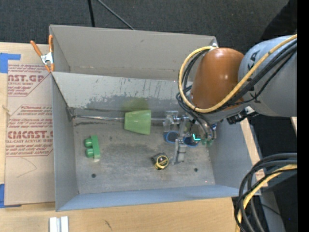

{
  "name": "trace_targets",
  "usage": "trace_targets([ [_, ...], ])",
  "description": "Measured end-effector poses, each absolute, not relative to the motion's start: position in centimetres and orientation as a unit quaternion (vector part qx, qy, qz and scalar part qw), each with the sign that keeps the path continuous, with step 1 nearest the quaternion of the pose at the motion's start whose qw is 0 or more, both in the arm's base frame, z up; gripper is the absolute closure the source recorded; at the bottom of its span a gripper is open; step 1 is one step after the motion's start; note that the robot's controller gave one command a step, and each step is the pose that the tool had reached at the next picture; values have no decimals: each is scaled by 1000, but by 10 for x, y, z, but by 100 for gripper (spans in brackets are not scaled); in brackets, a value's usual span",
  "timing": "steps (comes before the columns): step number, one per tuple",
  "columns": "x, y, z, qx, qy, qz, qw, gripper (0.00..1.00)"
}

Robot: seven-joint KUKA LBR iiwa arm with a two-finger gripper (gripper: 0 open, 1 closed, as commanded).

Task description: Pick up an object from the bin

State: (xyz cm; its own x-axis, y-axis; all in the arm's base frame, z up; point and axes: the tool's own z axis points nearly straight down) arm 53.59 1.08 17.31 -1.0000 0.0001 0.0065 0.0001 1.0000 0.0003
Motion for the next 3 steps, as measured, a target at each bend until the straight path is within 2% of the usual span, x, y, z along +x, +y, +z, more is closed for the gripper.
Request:
trace_targets([
  [1, 505, 3, 68, 215, -977, -1, 2, 0],
  [2, 506, 4, 70, 214, -977, -1, 0, 100],
  [3, 490, 30, 219, 222, -975, 0, -4, 100],
])
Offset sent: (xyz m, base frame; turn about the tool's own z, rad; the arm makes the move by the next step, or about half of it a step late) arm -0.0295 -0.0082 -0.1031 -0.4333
